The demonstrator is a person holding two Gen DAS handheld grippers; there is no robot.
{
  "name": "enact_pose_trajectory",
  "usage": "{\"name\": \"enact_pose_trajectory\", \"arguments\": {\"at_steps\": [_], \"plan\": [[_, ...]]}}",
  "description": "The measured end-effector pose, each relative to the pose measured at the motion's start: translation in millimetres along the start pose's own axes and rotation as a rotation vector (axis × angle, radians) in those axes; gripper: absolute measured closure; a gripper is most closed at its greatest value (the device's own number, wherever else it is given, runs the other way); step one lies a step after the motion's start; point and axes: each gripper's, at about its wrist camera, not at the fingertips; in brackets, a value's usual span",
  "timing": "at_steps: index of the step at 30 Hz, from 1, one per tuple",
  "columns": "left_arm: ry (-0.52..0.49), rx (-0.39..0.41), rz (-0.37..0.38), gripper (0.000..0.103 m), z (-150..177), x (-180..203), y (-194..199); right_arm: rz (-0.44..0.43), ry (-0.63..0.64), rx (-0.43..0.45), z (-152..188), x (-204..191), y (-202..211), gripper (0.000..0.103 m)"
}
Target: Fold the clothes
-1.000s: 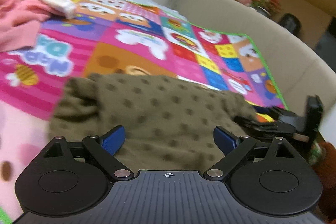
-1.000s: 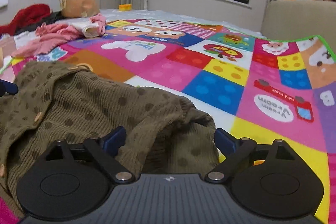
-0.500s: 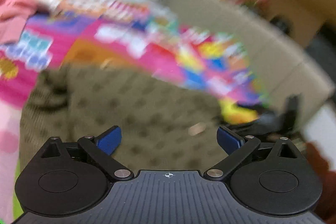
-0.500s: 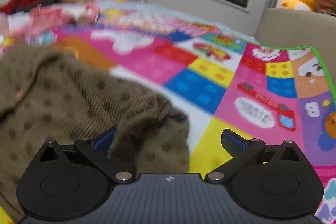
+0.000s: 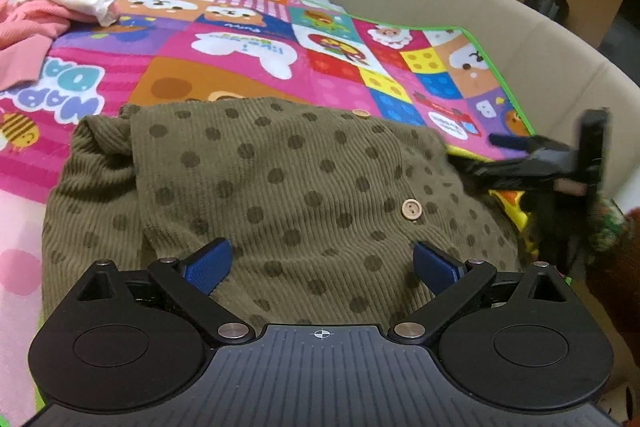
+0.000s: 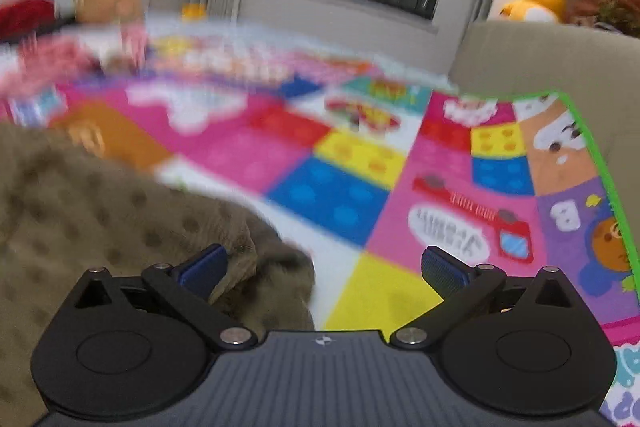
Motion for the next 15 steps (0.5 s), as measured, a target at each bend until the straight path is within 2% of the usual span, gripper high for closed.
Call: {"name": "enact_pose_trajectory", "arguments": {"at_steps": [4,13,14,15], "plan": [[0.001,0.005,0.001,0.002,2.8,-1.2,1.5,-0.027,-0.017,-0.02,4.9,-0.1,-10.9,0.0],[0.017,0.005,0.0,0.001,5.8,0.8,10.2,-0.036,-0.046,-0.022,10.6,3.2,-1.7,0.0],[0.029,0.001,0.01,0.001,7.3,2.2,16.1,-0.038,-0.044,-0.019,10.1,3.4,2.8,0.0],[0.04,-0.002,0.054,0.0,10.9,4.5,23.8,-0.045,-0.038,-0.007,8.7,3.7,8.4,0.0]]}}
Point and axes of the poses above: each gripper's, at about its wrist camera, not at the fingertips, and y roughly against the way its jaws point, x to its right, z to its underside, and after that the axes turned 11 degrees about -x, right-handed
